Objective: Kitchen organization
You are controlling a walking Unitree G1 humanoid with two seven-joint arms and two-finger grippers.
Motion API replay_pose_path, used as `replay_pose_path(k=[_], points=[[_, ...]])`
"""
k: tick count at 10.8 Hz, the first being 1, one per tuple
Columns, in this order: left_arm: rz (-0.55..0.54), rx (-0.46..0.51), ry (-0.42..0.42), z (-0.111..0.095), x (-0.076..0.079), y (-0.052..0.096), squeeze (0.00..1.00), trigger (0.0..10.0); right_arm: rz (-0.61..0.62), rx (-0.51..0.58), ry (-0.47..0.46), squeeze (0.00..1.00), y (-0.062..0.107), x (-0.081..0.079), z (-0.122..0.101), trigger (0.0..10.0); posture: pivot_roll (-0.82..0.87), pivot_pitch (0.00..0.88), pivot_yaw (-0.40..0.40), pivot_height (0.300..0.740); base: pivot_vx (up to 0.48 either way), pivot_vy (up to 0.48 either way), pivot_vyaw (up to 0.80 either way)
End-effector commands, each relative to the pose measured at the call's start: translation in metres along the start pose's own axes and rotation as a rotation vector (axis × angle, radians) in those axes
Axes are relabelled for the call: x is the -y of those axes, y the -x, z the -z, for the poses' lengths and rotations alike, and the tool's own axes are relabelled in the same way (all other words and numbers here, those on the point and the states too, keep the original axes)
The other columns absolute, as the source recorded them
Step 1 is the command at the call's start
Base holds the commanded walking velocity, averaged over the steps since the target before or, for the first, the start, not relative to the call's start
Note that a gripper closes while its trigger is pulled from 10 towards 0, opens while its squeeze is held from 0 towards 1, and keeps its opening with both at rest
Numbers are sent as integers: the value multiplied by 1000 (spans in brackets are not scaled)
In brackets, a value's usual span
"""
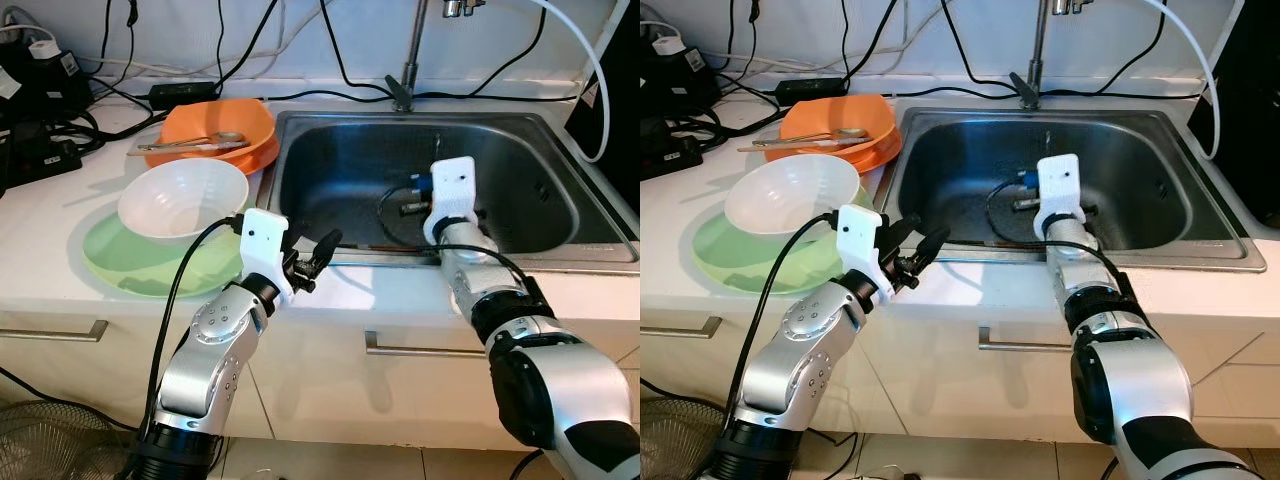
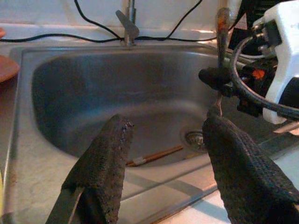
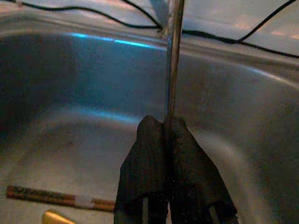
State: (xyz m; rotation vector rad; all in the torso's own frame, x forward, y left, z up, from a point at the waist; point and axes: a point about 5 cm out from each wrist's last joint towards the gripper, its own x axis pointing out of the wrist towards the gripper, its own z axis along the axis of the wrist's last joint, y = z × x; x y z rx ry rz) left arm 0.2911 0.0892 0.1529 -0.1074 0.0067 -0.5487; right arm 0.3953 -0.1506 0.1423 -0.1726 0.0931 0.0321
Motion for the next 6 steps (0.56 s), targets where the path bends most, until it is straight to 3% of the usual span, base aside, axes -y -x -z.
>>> replay_pose_path(k=[1, 2, 4, 5, 6], points=[[4, -7, -16, 1, 2, -1, 0, 10000, -7, -20, 2, 953, 0, -2, 2, 10000, 157, 0, 43, 740, 0, 0, 0], [4, -5, -13, 1, 2, -1, 0, 10000, -6, -20, 4, 1000, 0, -2, 2, 10000, 156, 0, 44, 740, 0, 0, 0], [7, -4, -10, 1, 3, -1, 0, 10000, 4, -15, 10, 1000, 0, 0, 1, 10000, 153, 0, 45, 740, 0, 0, 0], [9, -4, -8, 1, 3, -2, 0, 10000, 6, -12, 14, 0, 0, 0, 1, 10000, 152, 0, 45, 740, 0, 0, 0], [12, -3, -14, 1, 3, -3, 0, 10000, 17, 18, 35, 0, 0, 1, -3, 10000, 152, 0, 45, 740, 0, 0, 0]])
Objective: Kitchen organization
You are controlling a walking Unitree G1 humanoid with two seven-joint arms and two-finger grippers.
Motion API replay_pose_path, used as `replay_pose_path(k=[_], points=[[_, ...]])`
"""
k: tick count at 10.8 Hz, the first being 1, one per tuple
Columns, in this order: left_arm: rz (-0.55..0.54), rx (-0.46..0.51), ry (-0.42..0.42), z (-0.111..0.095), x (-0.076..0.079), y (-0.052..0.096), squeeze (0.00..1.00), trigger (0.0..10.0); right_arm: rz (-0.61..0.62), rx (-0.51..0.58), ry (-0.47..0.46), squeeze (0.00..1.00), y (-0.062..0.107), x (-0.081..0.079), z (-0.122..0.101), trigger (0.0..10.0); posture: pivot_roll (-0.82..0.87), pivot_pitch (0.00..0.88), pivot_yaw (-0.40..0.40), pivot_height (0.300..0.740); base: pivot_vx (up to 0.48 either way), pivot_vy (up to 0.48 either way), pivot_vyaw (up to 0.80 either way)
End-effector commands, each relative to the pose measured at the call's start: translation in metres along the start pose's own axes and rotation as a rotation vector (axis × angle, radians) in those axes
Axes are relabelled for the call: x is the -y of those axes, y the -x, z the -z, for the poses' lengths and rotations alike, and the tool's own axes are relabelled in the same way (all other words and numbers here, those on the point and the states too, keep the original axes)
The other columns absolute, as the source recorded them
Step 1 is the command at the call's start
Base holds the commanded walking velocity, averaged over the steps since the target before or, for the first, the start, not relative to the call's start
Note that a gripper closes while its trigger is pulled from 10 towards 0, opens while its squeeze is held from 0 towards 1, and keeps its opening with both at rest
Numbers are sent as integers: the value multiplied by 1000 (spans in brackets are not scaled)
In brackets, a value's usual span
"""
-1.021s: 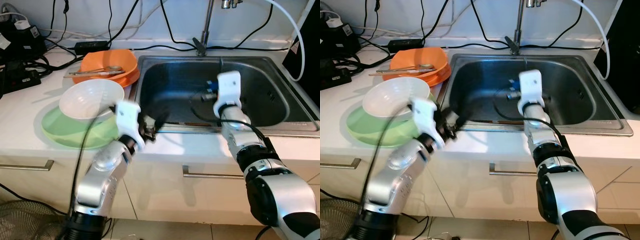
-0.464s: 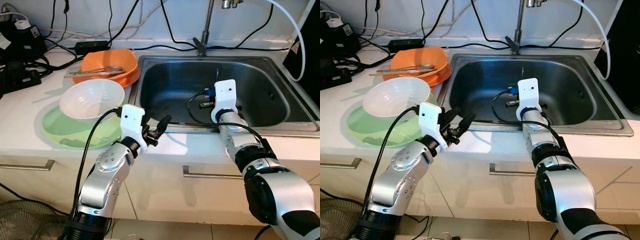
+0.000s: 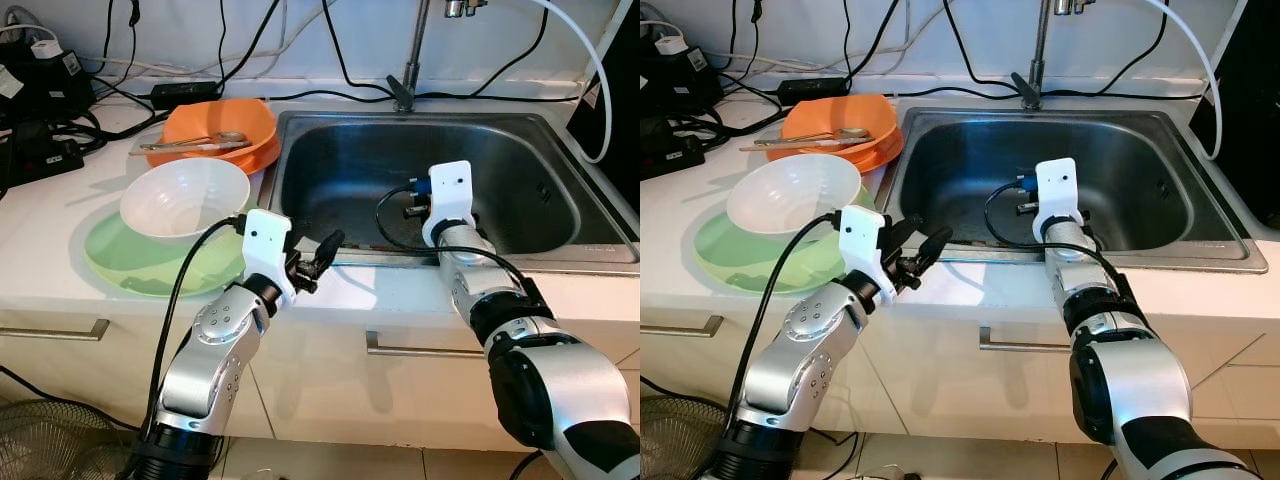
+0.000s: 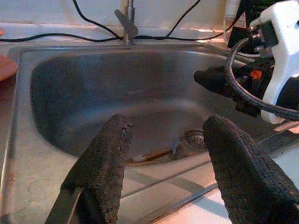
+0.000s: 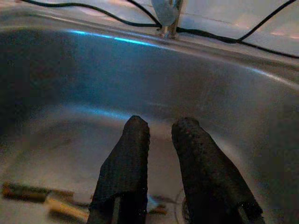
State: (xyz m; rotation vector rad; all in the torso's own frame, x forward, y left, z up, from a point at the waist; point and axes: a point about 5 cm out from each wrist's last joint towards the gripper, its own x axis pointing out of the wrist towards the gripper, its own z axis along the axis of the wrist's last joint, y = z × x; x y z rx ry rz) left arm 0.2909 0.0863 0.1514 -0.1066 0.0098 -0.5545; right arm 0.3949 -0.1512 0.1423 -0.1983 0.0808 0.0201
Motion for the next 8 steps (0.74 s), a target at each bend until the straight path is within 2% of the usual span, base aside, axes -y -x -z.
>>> replay_pose_path(k=[1, 3, 6, 8], points=[[4, 1, -17, -1, 0, -1, 0, 10000, 3, 59, 17, 0, -1, 1, -10, 10000, 149, 0, 47, 740, 0, 0, 0], [-3, 1, -19, 1, 0, -2, 0, 10000, 6, 172, 1, 0, 0, 0, -23, 10000, 140, 0, 50, 740, 0, 0, 0], [-25, 8, -40, 1, -2, -4, 0, 10000, 22, 270, -40, 0, 5, 4, -30, 10000, 121, 0, 53, 740, 0, 0, 0], [-56, 24, -51, 0, -8, -3, 0, 10000, -14, 364, -45, 0, 21, 2, -23, 10000, 112, 0, 53, 740, 0, 0, 0]])
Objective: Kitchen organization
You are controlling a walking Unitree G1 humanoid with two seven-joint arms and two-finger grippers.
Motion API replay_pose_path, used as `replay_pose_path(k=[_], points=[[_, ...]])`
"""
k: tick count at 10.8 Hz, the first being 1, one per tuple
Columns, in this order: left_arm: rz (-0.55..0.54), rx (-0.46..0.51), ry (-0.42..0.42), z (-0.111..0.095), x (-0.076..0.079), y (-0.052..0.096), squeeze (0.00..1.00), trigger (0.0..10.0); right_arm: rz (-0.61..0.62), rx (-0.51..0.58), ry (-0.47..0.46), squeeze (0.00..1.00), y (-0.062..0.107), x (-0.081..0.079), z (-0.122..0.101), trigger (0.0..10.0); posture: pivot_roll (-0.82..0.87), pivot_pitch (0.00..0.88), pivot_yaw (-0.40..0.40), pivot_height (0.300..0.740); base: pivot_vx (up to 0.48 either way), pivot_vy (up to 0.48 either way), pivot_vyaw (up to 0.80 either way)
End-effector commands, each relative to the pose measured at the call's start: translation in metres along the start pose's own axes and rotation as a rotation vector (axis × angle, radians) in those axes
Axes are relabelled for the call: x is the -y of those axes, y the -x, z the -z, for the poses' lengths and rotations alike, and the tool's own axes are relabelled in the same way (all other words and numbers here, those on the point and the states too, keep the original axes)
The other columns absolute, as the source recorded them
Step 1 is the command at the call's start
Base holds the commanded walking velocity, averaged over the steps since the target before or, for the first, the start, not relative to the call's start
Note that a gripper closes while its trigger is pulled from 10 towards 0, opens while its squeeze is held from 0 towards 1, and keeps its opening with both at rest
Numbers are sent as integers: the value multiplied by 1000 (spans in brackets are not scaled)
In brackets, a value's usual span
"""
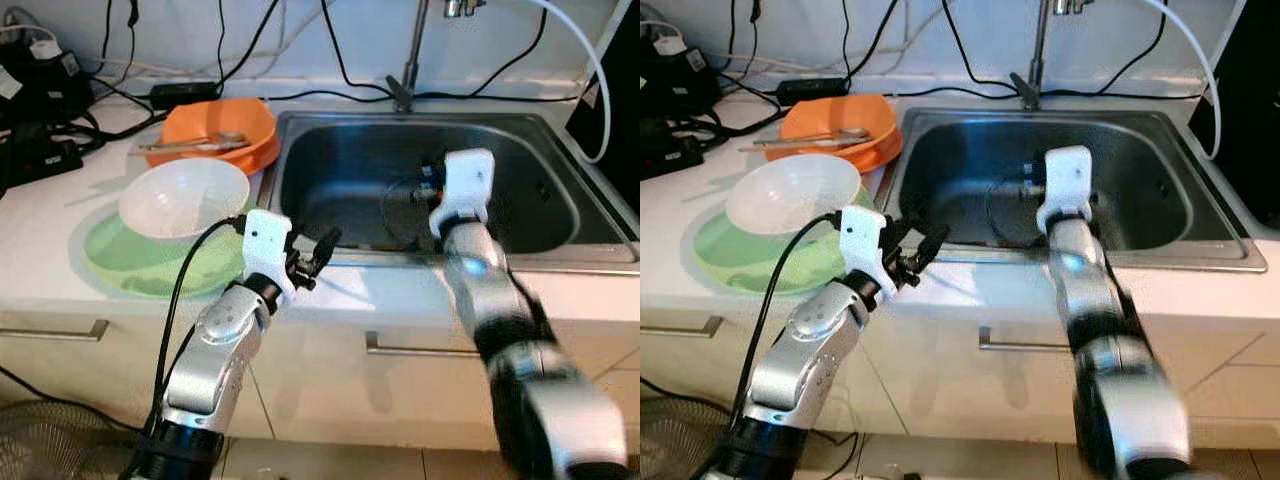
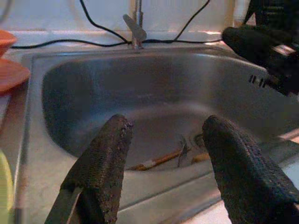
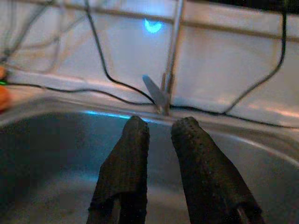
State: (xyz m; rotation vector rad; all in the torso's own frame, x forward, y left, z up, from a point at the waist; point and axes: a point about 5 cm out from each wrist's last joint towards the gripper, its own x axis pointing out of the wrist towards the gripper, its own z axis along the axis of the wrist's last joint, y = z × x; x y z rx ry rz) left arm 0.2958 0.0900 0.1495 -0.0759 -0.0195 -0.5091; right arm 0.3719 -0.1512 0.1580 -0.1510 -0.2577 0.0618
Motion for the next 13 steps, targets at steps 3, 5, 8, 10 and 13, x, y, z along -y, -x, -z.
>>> replay_pose_path(k=[3, 5, 8, 10, 13], points=[[-32, 5, -35, 1, -8, 1, 0, 10000, -16, 39, -27, 0, 14, -3, -1, 10000, 100, 0, 59, 740, 0, 0, 0], [-45, 28, -69, -4, -9, 1, 0, 10000, -21, 15, -59, 0, 23, -13, 6, 10000, 104, 0, 59, 740, 0, 0, 0], [-168, 238, -80, -70, -33, -1, 0, 10000, -54, -32, -123, 0, 32, -41, 12, 10000, 130, 0, 53, 740, 0, 0, 0], [-347, 344, -131, -124, -75, 16, 0, 10000, -93, -41, -146, 0, 33, -53, 10, 10000, 153, 0, 48, 740, 0, 0, 0], [-675, 129, -176, -123, -136, 57, 0, 10000, -115, -61, -152, 0, 34, -58, 11, 10000, 156, 0, 49, 740, 0, 0, 0]])
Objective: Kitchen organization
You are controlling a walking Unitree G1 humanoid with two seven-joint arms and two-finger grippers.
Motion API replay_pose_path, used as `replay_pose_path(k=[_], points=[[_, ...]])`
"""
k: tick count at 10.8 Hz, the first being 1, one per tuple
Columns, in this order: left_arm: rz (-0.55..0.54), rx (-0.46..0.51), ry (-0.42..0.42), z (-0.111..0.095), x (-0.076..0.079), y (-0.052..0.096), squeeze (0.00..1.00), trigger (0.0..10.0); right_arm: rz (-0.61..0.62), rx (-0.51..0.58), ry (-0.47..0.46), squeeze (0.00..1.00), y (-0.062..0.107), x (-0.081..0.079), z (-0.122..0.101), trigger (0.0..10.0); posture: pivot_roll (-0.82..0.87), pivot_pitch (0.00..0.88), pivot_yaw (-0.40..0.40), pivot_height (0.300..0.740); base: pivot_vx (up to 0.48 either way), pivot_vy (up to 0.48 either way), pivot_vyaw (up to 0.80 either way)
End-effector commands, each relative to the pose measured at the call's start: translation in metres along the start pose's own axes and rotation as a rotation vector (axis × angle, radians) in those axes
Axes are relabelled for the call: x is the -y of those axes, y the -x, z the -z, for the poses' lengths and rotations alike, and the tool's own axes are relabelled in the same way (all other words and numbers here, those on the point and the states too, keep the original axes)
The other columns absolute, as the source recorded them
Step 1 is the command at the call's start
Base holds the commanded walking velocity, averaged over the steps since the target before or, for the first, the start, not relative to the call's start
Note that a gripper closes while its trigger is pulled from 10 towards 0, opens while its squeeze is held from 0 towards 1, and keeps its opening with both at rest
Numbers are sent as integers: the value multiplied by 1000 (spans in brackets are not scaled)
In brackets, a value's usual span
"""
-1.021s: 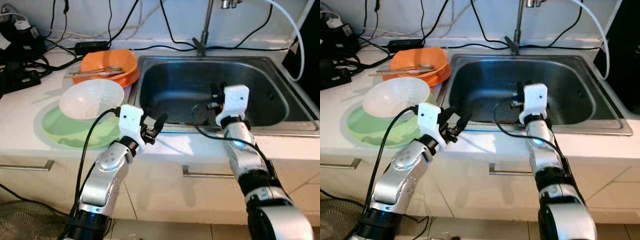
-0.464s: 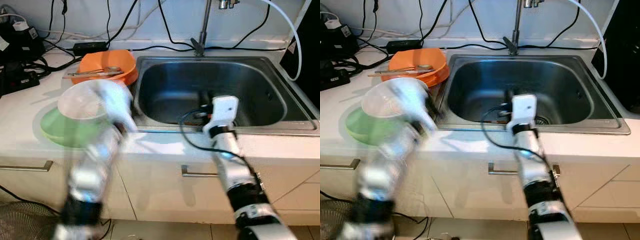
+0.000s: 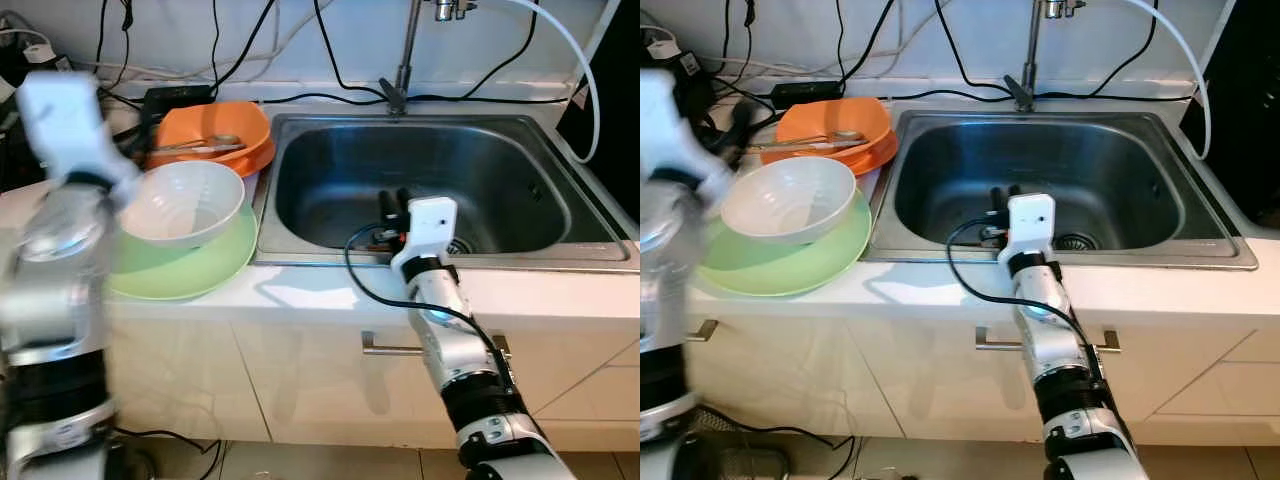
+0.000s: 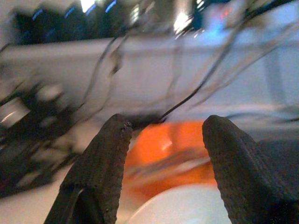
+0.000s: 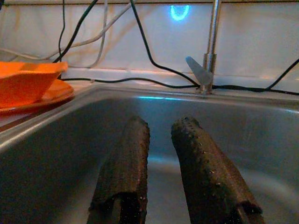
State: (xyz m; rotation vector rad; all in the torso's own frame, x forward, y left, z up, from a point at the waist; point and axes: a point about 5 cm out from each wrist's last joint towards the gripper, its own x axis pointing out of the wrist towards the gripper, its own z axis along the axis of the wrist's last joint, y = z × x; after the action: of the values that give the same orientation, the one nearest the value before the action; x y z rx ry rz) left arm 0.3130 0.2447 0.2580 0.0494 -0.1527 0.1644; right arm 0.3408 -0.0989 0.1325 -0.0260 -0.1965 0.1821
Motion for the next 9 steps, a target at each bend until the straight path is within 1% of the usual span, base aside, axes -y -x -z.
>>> replay_pose_path(k=[1, 2, 3, 4, 5, 6, 7, 8, 9], points=[[-90, -74, 15, 3, -20, 2, 0, 10000, -11, -30, -10, 0, 3, -2, 5, 10000, 161, 0, 48, 740, 0, 0, 0], [-115, -153, 33, 10, -32, 6, 0, 10000, -14, -44, -10, 0, 5, -3, 8, 10000, 168, 0, 46, 740, 0, 0, 0], [-113, -225, 62, 17, -37, 10, 0, 10000, -22, -53, -10, 0, 5, -5, 9, 10000, 168, 0, 47, 740, 0, 0, 0], [-113, -242, 70, 18, -37, 10, 0, 10000, -23, -55, -10, 0, 5, -5, 10, 10000, 168, 0, 47, 740, 0, 0, 0], [-88, -317, 105, 32, -41, 14, 0, 10000, -26, -56, -10, 0, 4, -6, 9, 10000, 166, 0, 47, 740, 0, 0, 0], [-60, -349, 137, 39, -39, 15, 0, 10000, -26, -56, -11, 0, 4, -6, 9, 10000, 164, 0, 48, 740, 0, 0, 0], [-27, -369, 137, 43, -34, 18, 0, 10000, -26, -56, -10, 0, 4, -6, 9, 10000, 164, 0, 48, 740, 0, 0, 0], [-6, -372, 107, 45, -30, 19, 0, 10000, -25, -58, -10, 0, 4, -6, 9, 10000, 163, 0, 48, 740, 0, 0, 0], [6, -387, 114, 47, -25, 21, 0, 10000, -25, -59, -12, 0, 4, -6, 9, 10000, 166, 0, 47, 740, 0, 0, 0]])
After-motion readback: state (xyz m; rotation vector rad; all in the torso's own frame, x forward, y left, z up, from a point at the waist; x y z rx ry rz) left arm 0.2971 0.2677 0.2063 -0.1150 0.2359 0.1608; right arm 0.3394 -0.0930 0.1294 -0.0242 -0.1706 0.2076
